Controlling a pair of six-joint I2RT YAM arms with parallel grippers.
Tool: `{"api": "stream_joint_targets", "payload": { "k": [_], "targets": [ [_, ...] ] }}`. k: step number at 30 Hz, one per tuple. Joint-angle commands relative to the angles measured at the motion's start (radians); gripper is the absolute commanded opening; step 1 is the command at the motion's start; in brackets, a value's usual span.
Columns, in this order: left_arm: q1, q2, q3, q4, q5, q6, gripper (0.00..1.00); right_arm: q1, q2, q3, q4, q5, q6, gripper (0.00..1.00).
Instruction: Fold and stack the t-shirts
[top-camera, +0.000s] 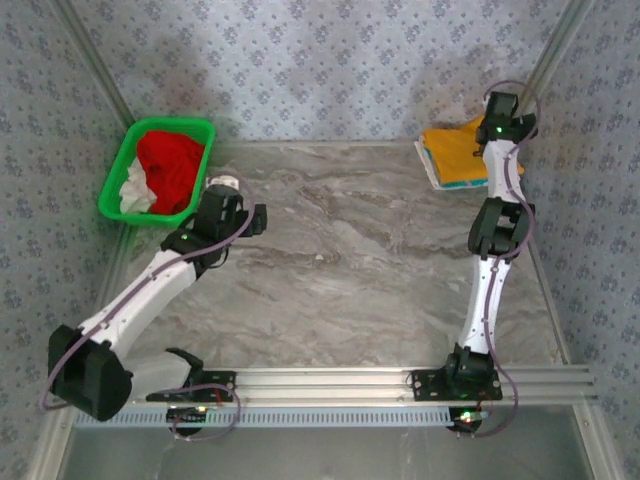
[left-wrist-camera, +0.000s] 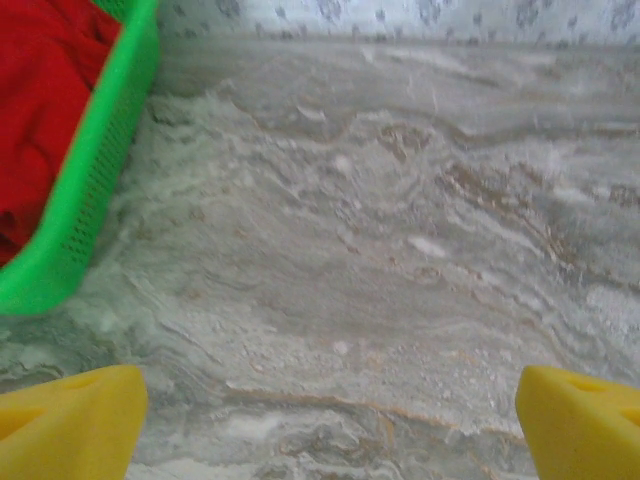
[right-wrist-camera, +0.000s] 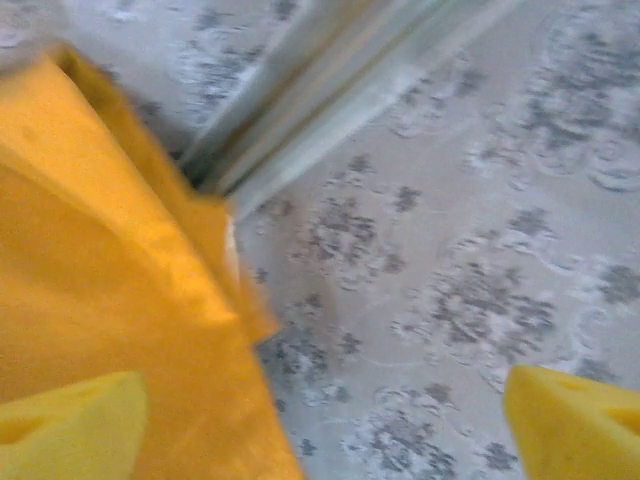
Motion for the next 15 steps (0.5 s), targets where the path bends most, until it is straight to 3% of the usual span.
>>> {"api": "stream_joint_targets", "payload": {
  "k": [1,4,8,15],
  "targets": [
    [0.011,-0.052,-0.048,0.078,-0.078,0.003,0.95,0.011,-0.025,-0.002,0.063,0.131,0.023,1.00],
    [0.017,-0.106,-0.112,0.154,-0.101,-0.002,0.96,0.022,-0.116,-0.152,0.127,0.123,0.060,1.00],
    [0.023,-0.160,-0.172,0.209,-0.129,0.006,0.98,0.041,-0.262,-0.439,0.340,0.077,0.069,1.00],
    [0.060,-0.234,-0.210,0.169,-0.187,0.021,0.98,0.061,-0.329,-0.532,0.342,0.135,0.084,1.00]
  ]
}}
